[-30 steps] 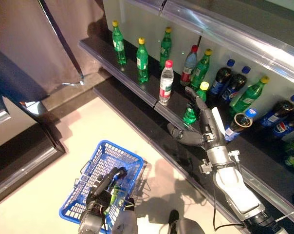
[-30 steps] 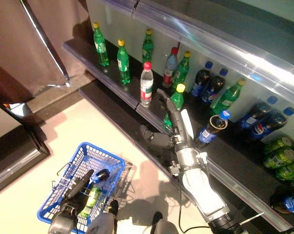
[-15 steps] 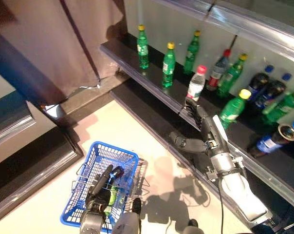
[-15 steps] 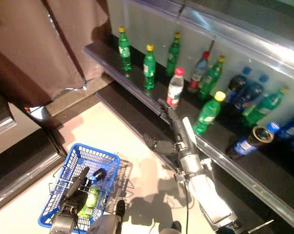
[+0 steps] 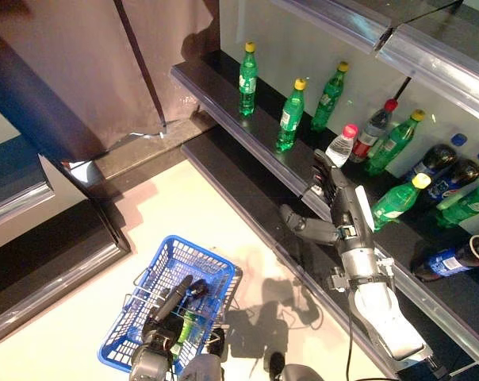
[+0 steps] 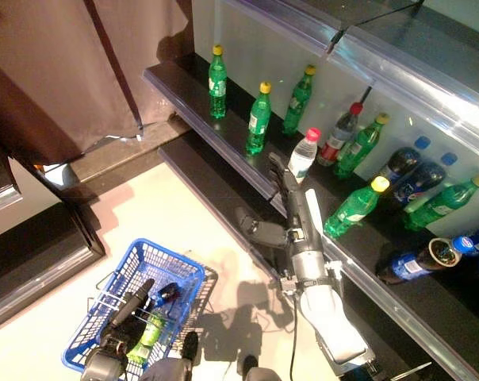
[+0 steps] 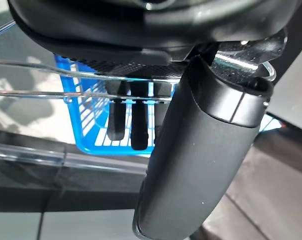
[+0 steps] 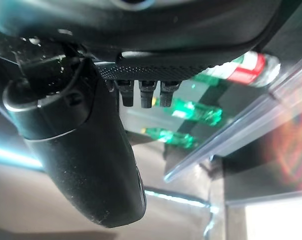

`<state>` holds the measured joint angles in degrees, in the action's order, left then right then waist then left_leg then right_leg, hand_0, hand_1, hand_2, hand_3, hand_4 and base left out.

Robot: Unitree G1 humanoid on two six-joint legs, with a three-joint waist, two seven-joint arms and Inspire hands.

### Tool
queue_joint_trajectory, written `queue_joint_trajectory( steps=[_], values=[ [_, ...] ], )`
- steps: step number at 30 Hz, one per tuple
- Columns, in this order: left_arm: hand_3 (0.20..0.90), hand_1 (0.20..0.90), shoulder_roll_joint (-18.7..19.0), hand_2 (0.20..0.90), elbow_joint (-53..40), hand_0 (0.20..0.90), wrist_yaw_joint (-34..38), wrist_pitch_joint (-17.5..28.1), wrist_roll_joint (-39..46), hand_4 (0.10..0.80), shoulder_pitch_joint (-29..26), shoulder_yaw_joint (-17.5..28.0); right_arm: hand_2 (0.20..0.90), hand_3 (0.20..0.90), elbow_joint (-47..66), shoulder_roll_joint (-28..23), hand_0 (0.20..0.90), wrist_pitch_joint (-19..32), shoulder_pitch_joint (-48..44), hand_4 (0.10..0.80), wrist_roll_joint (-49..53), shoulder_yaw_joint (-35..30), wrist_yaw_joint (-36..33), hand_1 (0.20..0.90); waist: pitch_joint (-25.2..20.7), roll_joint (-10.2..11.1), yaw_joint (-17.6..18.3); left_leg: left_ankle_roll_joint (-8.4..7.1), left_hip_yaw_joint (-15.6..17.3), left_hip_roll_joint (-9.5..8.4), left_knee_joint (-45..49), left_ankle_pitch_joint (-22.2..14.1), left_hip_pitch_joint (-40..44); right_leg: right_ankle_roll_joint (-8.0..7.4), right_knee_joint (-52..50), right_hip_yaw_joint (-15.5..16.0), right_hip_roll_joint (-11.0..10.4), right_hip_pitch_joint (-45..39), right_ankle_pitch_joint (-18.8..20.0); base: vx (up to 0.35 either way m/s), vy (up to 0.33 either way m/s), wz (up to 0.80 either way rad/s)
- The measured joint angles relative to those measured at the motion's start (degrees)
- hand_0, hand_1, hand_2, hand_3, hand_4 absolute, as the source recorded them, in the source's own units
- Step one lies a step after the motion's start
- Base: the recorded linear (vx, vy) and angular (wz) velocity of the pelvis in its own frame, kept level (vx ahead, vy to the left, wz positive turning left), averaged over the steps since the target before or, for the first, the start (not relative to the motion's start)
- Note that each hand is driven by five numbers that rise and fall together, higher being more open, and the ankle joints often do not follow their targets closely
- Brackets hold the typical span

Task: Pick up the drink and place into the basket.

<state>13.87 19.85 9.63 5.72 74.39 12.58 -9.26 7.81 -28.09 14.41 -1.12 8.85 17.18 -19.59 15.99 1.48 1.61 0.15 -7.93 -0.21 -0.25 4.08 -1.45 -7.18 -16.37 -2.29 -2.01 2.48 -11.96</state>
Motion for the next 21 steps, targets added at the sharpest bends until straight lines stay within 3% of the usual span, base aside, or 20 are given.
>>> queue_joint_trajectory(
  steps=[1,4,5,6,7,8,9,10,12,13,14,15,17,19,21],
  values=[
    [0.2,0.3,0.48,0.3,0.0,0.3,-0.34,-0.01,0.02,0.1,-0.12,-0.22,0.9,0.9,0.01,-0.07,0.9,-0.01,-0.03,0.8,-0.05,0.02,-0.06,0.9,0.23,-0.31,0.48,0.0,-0.58,0.19,-0.08,-0.01,-0.28,0.62,0.33,-2.35,2.27,3.15,0.62,0.395,-0.002,0.41],
    [0.2,0.3,0.98,0.3,0.01,0.3,-0.34,-0.11,0.0,0.1,-0.34,-1.27,0.9,0.9,0.01,-0.15,0.9,-0.01,0.11,0.8,-0.01,-0.54,-0.44,0.9,0.08,0.18,2.38,-0.54,-1.8,-0.25,-0.41,-0.58,-1.28,3.19,2.78,-5.08,5.31,7.7,5.16,0.368,-0.012,0.5],
    [0.2,0.3,1.16,0.3,-0.03,0.3,-0.39,-0.21,-0.19,0.1,-0.39,-1.97,0.9,0.9,-0.05,-0.22,0.9,-0.01,0.31,0.8,0.04,-1.01,-0.81,0.9,-0.03,0.49,3.52,-0.48,-2.22,-0.97,-1.75,-0.93,-0.29,5.35,3.63,-4.45,4.88,6.79,7.75,0.376,-0.028,0.89],
    [0.2,0.3,1.14,0.3,-0.02,0.3,-0.4,-0.25,-0.37,0.1,-0.99,-2.68,0.9,0.9,-0.24,-0.36,0.9,0.01,0.13,0.8,0.04,-1.92,-0.96,0.9,0.61,1.31,3.68,0.9,-1.27,-2.61,3.09,-2.21,-0.15,7.17,3.88,-3.66,3.62,6.22,9.16,0.36,-0.025,0.57],
    [0.2,0.3,0.85,0.3,-0.05,0.3,-0.49,-0.25,-0.42,0.1,-0.9,-3.59,0.9,0.9,-0.23,-0.94,0.9,0.01,0.21,0.8,0.05,-2.53,-1.2,0.9,0.54,0.78,3.48,0.43,-0.12,-3.76,8.9,-6.67,0.11,7.88,3.79,-3.37,3.48,5.88,9.11,0.392,-0.011,0.32],
    [0.2,0.3,0.01,0.3,-0.11,0.3,-0.56,-0.25,-0.33,0.1,-0.89,-3.52,0.9,0.9,-0.1,-1.79,0.9,0.03,0.31,0.8,0.04,-2.78,-1.63,0.9,0.31,-0.32,3.91,0.74,-0.02,-3.77,10.42,-9.5,0.93,8.27,3.69,-2.44,4.09,5.63,8.79,0.437,-0.008,0.4],
    [0.2,0.3,-0.67,0.3,-0.18,0.3,-0.43,-0.28,0.13,0.1,-1.52,-3.23,0.9,0.9,-0.27,-2.17,0.9,-0.14,0.06,0.8,0.06,-2.9,-2.22,0.9,0.34,-1.02,4.66,0.1,0.35,-2.84,9.73,-10.44,1.76,8.56,3.04,-0.71,5.13,5.39,7.95,0.439,-0.011,0.44],
    [0.2,0.3,-0.43,0.3,-0.19,0.3,-0.35,-0.33,0.08,0.1,-1.71,-3.26,0.9,0.9,-0.22,-2.25,0.9,-0.3,0.01,0.8,-0.01,-2.58,-2.22,0.9,0.1,-0.48,4.64,-0.28,0.16,-2.75,10.15,-10.63,1.79,8.68,3.01,-1.14,5.56,5.05,7.71,0.48,-0.042,0.4],
    [0.2,0.3,-0.05,0.3,-0.19,0.3,-0.24,-0.35,0.02,0.1,-2.25,-3.54,0.9,0.9,-0.24,-2.19,0.9,-0.21,-0.6,0.8,-0.16,-2.49,-2.15,0.9,0.24,0.82,4.42,-3.67,0.41,-4.09,16.1,-10.78,-0.73,10.41,2.73,0.13,5.43,4.64,6.82,0.383,-0.041,0.22],
    [0.2,0.3,0.75,0.3,-0.07,0.3,-0.21,-0.32,-0.35,0.1,-2.87,-3.51,0.9,0.9,-0.04,-2.24,0.9,-0.04,-0.74,0.8,-0.25,-2.81,-2.07,0.9,0.48,1.81,4.55,-6.1,1.7,-5.33,25.44,-11.04,-5.07,11.52,1.08,0.05,4.23,5.08,5.92,0.355,-0.02,0.08],
    [0.2,0.3,0.9,0.3,0.03,0.3,0.19,-0.31,-1.05,0.1,-2.98,-3.53,0.9,0.9,-0.07,-2.64,0.9,-0.01,-0.32,0.8,-0.59,-2.77,-1.64,0.9,0.76,2.49,3.3,-8.34,2.82,-6.05,35.03,-7.68,-9.07,11.89,0.38,-1.26,3.91,3.71,4.67,0.326,-0.022,-0.07],
    [0.2,0.3,0.93,0.3,0.02,0.3,0.2,-0.19,-1.04,0.1,-2.8,-3.48,0.9,0.9,-0.08,-2.69,0.9,-0.03,-0.14,0.8,-0.74,-2.76,-1.43,0.9,0.78,2.59,2.84,-8.29,3.04,-6.36,37.78,-6.41,-10.15,12.03,0.72,-1.55,3.79,2.93,4.74,0.334,0.022,-0.24],
    [0.2,0.3,0.36,0.3,-0.27,0.3,0.16,0.85,-0.83,0.1,-2.57,-2.19,0.9,0.9,-0.02,-2.8,0.9,-0.01,0.41,0.8,-0.93,-2.84,-1.3,0.9,0.54,1.78,2.49,-3.32,4.61,-6.08,42.1,-7.83,-12.92,12.68,2.72,-2.01,4.48,-0.22,5.2,0.354,0.119,-0.17],
    [0.2,0.3,-0.94,0.3,-1.6,0.3,0.15,1.42,0.07,0.1,-2.49,-0.98,0.9,0.9,-0.03,-3.4,0.9,-0.03,0.28,0.8,-0.94,-2.86,-0.88,0.9,0.63,2.02,0.67,-1.1,6.08,-5.2,34.11,-9.23,-13.4,12.43,4.09,-4.46,5.19,-1.41,5.5,0.5,0.329,-0.49],
    [0.2,0.3,-1.34,0.3,-1.85,0.3,0.15,1.47,1.14,0.1,-2.33,-0.7,0.9,0.9,-0.35,-3.5,0.9,-0.11,0.04,0.8,-0.87,-2.87,0.11,0.9,0.72,1.54,-0.88,-1.19,7.21,-2.63,15.57,-8.74,-12.05,12.18,8.75,-7.24,6.49,-4.48,6.94,0.549,0.408,-0.72]
  ],
)
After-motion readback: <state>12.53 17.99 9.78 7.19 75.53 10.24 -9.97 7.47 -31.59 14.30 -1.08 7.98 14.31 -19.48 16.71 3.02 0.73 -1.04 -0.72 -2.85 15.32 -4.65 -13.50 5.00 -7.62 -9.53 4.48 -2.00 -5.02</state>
